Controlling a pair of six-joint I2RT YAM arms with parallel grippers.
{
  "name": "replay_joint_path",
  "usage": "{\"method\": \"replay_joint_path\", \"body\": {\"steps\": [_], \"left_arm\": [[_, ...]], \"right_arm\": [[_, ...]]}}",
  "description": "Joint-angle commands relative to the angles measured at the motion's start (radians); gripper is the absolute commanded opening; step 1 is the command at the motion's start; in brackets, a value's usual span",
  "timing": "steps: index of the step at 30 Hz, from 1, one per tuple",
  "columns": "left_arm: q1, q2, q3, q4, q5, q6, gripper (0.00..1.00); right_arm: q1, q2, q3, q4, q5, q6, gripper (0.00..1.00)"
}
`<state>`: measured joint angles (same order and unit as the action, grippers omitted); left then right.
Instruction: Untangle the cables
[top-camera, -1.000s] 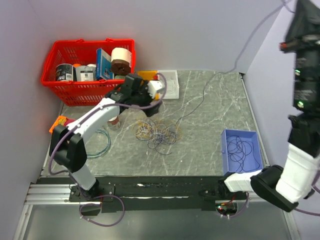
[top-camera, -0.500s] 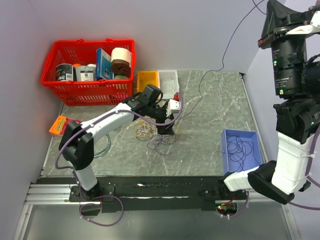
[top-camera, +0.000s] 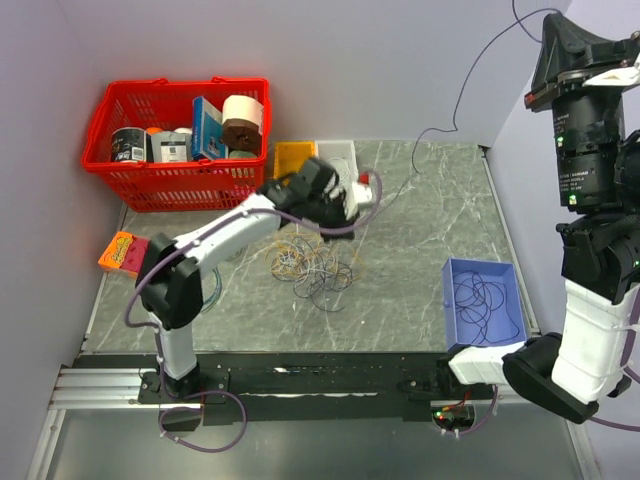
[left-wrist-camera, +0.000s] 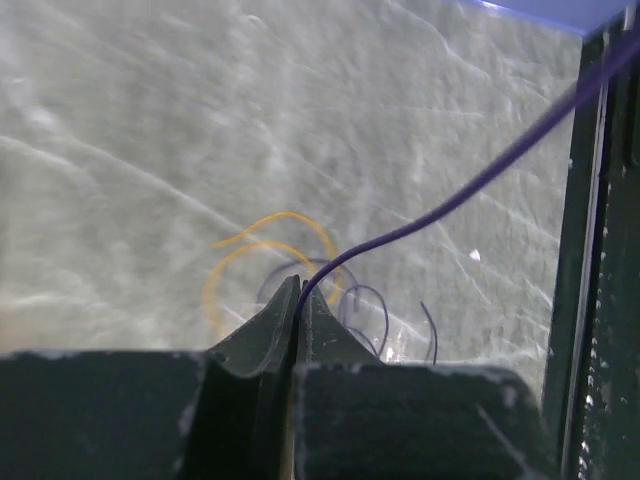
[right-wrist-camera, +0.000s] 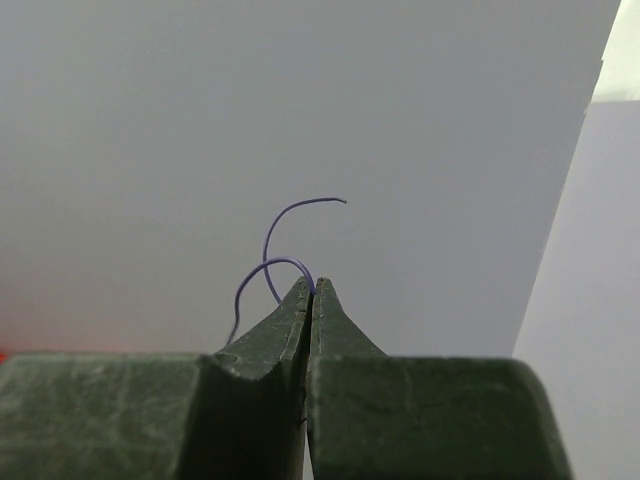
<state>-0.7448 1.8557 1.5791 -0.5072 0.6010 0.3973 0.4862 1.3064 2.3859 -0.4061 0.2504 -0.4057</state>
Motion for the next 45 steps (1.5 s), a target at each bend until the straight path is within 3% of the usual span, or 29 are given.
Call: {"method": "replay_joint_path", "body": {"steps": [1, 3, 6, 9, 13, 15, 18, 20, 23, 26, 29, 30, 32, 33, 34, 37, 45], "left_arm": [[0.016, -0.197, 0.356, -0.186, -0.136, -0.028, 0.01], [0.018, -0.208, 0.594, -0.315, -0.193, -0.047, 0.01], [0.019, -0.227, 0.819, -0.399, -0.26, -0.064, 0.01], [0.022, -0.243, 0.88, -0.422, -0.29, -0.095, 0.01], [0.025, -0.257, 0.739, -0.415, -0.248, -0.115, 0.01], [0.025, -0.26, 0.637, -0.396, -0.247, -0.124, 0.01], [0.025, -0.259, 0.517, -0.347, -0.241, -0.121, 0.01], [0.025, -0.254, 0.442, -0.315, -0.239, -0.112, 0.01], [0.024, -0.247, 0.363, -0.275, -0.251, -0.1, 0.01], [0.016, -0.233, 0.29, -0.223, -0.251, -0.086, 0.01], [-0.016, -0.201, 0.251, -0.188, -0.25, -0.094, 0.01], [-0.028, -0.178, 0.251, -0.183, -0.245, -0.097, 0.01], [-0.062, -0.152, 0.263, -0.169, -0.213, -0.106, 0.01], [-0.073, -0.123, 0.272, -0.154, -0.199, -0.123, 0.01], [-0.096, -0.104, 0.286, -0.148, -0.187, -0.132, 0.01], [-0.152, -0.006, 0.376, -0.149, -0.161, -0.156, 0.01], [-0.295, 0.275, 0.662, -0.13, -0.018, -0.178, 0.01]], "right_arm": [[-0.003, -0.029, -0.05, -0.002, 0.016, 0.001, 0.0], [-0.003, -0.024, -0.067, -0.025, 0.004, 0.008, 0.0], [-0.003, -0.013, -0.082, -0.045, -0.02, 0.019, 0.0], [-0.003, 0.001, -0.096, -0.062, -0.036, 0.033, 0.0], [-0.003, 0.007, -0.132, -0.152, -0.112, 0.067, 0.0], [-0.003, -0.016, -0.232, -0.183, -0.196, 0.073, 0.0], [-0.003, -0.105, -0.459, -0.208, -0.519, 0.044, 0.0], [-0.001, -0.208, -0.695, -0.11, -0.717, 0.059, 0.0], [-0.003, -0.347, -0.999, 0.092, -0.758, 0.12, 0.0], [-0.003, -0.397, -1.134, 0.112, -0.679, 0.191, 0.0], [-0.005, -0.395, -1.153, 0.006, -0.403, 0.31, 0.0], [-0.015, -0.391, -1.145, -0.078, -0.164, 0.35, 0.0], [-0.075, -0.372, -1.102, -0.202, -0.019, 0.489, 0.0], [-0.118, -0.378, -1.096, -0.288, 0.004, 0.531, 0.0], [-0.22, -0.393, -1.114, -0.302, -0.005, 0.566, 0.0], [-0.36, -0.498, -1.21, -0.284, -0.023, 0.626, 0.0], [-0.518, -0.64, -1.335, -0.388, 0.096, 0.763, 0.0]]}}
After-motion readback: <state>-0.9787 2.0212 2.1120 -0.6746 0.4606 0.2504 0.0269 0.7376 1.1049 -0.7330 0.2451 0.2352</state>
